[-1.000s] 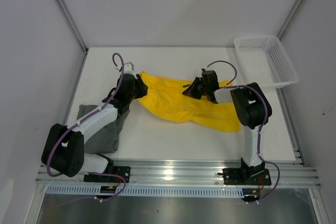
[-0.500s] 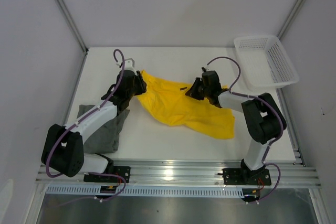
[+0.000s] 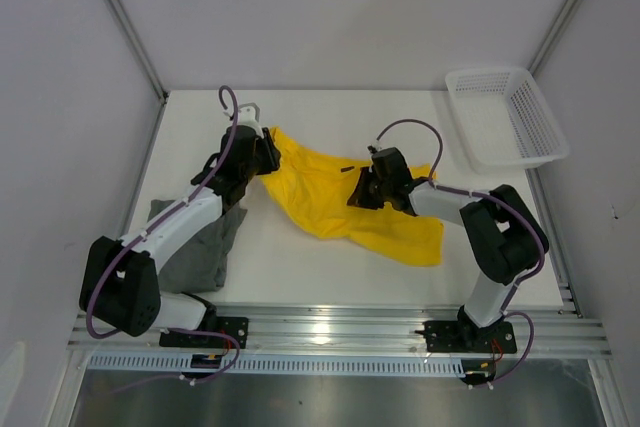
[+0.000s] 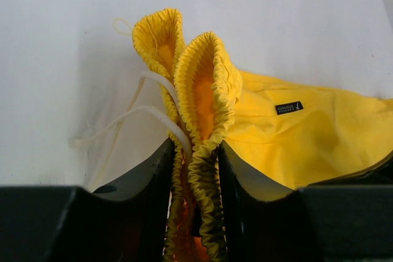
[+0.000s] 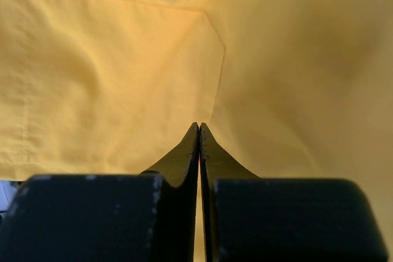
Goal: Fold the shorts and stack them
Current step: Fold the shorts
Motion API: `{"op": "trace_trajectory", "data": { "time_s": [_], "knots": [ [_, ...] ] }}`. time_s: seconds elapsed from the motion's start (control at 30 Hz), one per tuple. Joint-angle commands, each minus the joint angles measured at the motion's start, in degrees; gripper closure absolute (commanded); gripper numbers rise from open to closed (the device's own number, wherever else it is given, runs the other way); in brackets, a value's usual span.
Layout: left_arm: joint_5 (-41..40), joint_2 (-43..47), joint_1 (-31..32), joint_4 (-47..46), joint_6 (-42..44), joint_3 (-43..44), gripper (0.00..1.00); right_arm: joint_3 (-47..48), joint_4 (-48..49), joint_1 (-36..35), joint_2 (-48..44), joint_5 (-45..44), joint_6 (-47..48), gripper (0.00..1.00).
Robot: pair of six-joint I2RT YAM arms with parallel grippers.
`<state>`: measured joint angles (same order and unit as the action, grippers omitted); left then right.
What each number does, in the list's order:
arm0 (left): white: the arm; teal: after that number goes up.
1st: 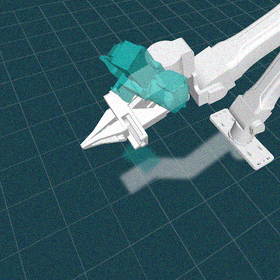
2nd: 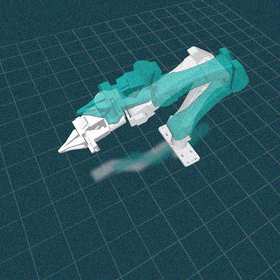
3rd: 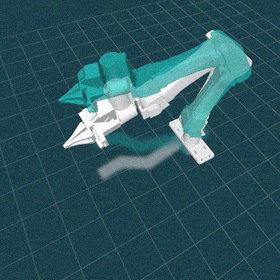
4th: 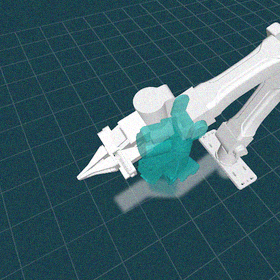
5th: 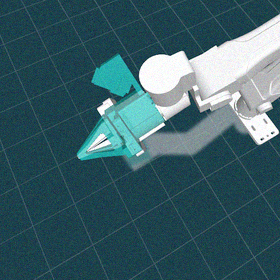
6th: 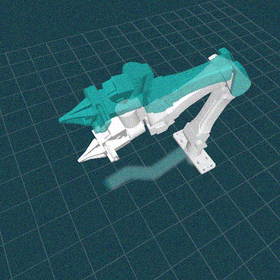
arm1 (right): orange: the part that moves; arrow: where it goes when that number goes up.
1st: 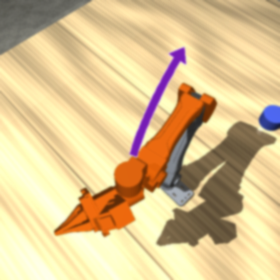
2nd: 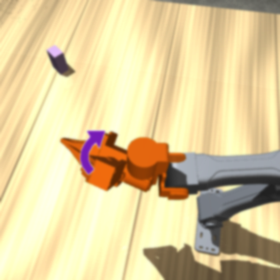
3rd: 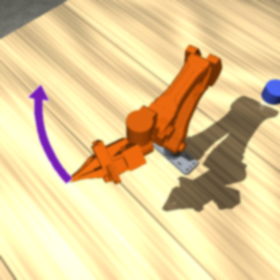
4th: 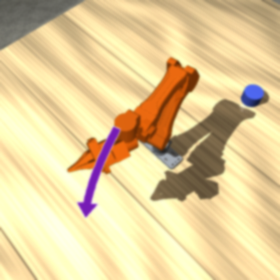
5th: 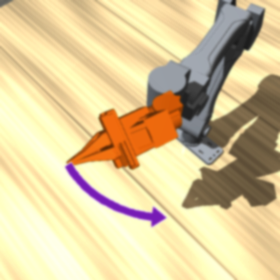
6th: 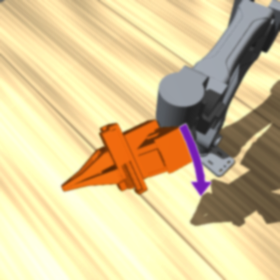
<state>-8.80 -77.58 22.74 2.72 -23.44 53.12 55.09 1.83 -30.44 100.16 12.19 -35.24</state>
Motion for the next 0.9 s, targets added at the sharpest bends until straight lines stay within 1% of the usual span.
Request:
{"op": "trace_trajectory", "data": {
  "time_s": [0.0, 0.6, 0.8, 0.87],
  "knots": [
    [0.98, 0.32, 0.11, -0.79, 2.00, 2.60, 1.00, 1.42, -0.51, -1.64, 0.39, 1.70, 1.05, 1.00],
    [-1.75, 2.43, 0.02, 1.06, 3.23, 2.33, 1.00, -0.07, -0.68, -4.10, 0.65, 3.10, 0.09, 1.00],
    [-1.66, 2.61, 0.02, 1.06, 3.40, 2.42, 1.00, -1.65, -1.47, -6.56, -4.00, 2.93, -1.05, 1.00],
    [-1.75, 2.61, 0.02, 1.06, 3.40, 2.34, 1.00, -1.74, -4.45, -7.53, -4.62, 2.32, -1.23, 1.00]
  ]
}}
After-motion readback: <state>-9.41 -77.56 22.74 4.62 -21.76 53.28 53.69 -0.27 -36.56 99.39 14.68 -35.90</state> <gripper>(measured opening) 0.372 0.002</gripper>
